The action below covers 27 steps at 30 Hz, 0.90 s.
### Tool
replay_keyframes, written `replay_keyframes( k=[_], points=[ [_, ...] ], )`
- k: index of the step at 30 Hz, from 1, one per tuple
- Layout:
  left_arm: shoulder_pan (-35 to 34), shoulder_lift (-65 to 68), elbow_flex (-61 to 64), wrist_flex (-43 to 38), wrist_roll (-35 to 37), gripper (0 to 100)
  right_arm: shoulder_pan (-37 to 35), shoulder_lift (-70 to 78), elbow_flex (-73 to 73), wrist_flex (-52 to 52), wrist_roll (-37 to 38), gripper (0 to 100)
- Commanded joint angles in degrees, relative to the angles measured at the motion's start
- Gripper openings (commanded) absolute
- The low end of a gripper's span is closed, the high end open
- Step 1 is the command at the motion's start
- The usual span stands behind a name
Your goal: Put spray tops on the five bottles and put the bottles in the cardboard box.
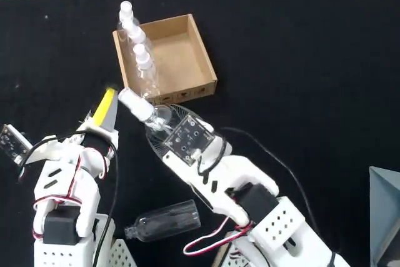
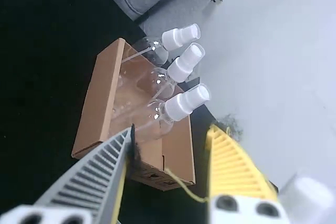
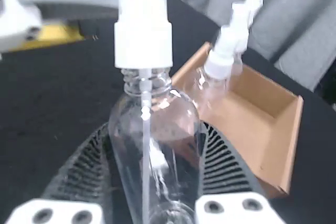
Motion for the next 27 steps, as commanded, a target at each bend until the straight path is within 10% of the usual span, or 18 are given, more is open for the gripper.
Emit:
replay_keyframes(
  k=[1, 27],
  points=[
    [2.5, -0.7, -4.0, 0.1, -1.7, 21, -2.0, -1.6, 1.0, -3.9, 4.0, 6.4],
    [14.4, -0.7, -3.4, 0.4, -18.1, 21, 0.2, -1.5, 1.3, -4.6, 5.2, 6.0]
  ],
)
